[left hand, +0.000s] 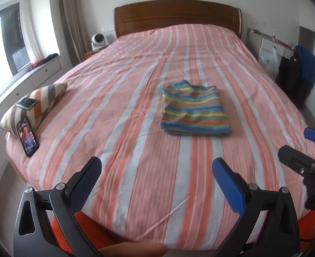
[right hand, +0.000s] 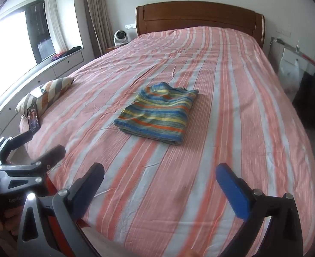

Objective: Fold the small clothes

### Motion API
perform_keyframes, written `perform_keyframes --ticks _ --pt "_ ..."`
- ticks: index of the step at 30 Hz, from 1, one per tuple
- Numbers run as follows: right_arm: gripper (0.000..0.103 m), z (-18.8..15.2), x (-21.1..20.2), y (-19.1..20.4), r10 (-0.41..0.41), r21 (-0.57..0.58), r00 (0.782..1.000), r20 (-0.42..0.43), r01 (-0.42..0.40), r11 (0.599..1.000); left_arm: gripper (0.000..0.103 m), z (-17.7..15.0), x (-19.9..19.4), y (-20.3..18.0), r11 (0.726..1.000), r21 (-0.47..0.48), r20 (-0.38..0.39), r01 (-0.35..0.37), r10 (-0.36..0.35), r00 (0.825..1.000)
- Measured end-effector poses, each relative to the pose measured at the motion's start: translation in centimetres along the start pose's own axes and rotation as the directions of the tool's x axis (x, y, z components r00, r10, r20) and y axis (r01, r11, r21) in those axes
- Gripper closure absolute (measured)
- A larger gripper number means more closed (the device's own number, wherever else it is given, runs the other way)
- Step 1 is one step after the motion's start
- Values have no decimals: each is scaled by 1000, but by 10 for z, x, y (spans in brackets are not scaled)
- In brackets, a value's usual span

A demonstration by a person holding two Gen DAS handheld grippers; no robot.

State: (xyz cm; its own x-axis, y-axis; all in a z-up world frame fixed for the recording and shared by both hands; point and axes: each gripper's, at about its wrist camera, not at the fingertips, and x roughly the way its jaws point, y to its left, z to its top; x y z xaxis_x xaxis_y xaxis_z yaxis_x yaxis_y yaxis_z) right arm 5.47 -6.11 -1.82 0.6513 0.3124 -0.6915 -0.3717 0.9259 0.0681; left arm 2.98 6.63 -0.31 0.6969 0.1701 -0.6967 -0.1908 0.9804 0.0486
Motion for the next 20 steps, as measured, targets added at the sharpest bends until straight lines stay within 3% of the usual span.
perform_keyframes --ticks 5,20 --pt "1 -1 -1 -4 -66 -22 998 13 66 998 0 -1 4 2 1000 -17 -19 1 -1 1000" --pt "1 -6 3 -3 -92 -33 996 -6 92 995 0 -3 4 2 1000 -23 -14 -12 12 1000"
